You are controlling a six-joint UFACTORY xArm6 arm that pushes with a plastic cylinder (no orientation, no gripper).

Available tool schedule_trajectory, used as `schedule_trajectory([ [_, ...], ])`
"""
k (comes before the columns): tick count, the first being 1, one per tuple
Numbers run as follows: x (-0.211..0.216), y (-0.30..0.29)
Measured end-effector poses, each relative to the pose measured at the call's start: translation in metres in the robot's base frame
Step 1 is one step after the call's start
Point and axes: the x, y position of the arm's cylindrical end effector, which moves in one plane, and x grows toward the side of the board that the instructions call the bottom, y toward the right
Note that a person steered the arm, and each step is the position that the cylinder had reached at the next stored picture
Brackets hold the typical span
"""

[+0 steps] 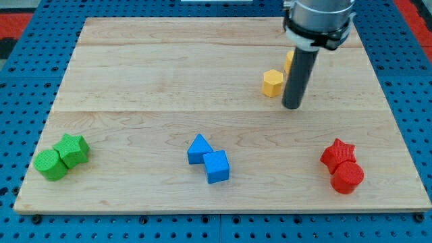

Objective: Place the yellow hexagon parallel to the left of the yellow heart

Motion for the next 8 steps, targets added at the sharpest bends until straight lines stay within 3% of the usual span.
schedule_trajectory([
  [1,0.0101,-0.0449],
  [8,0.0108,-0.0509],
])
